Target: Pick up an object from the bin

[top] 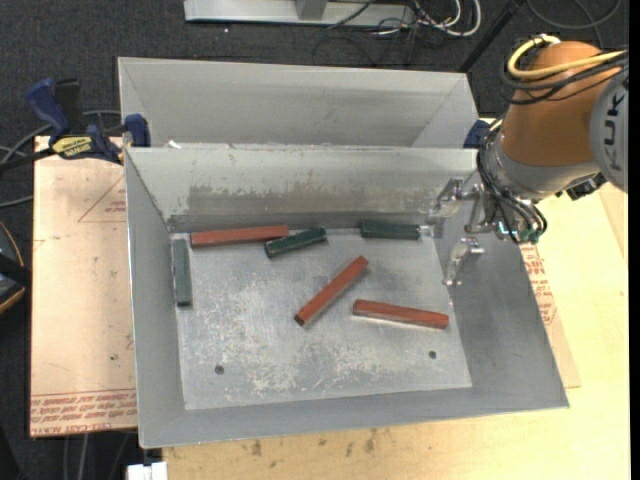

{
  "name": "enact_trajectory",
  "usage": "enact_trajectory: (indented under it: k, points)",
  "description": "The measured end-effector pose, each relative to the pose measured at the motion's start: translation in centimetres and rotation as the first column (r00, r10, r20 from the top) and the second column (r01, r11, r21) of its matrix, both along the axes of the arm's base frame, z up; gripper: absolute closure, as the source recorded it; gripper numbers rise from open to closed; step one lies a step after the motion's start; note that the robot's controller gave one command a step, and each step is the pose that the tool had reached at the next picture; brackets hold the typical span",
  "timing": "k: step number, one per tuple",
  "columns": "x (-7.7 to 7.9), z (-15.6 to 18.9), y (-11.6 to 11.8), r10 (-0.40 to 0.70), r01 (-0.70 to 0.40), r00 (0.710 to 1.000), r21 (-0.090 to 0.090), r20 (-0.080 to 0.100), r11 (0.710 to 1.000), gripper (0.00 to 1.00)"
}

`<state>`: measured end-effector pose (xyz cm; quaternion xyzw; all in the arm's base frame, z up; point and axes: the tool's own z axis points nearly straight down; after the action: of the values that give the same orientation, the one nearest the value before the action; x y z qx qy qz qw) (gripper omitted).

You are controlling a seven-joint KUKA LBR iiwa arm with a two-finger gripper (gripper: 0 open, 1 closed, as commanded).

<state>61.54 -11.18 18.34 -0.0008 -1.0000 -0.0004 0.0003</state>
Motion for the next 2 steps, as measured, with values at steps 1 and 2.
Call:
enact_trajectory:
  k: [1,2]
  points:
    - [0.1,0.1,0.0,0.002,-0.002,1.0,0.0,0.003,1.0,0.0]
    - [-2.8,-6.6,1.5,-0.07,0.07,0.998,0.0,0.005,0.998,0.0]
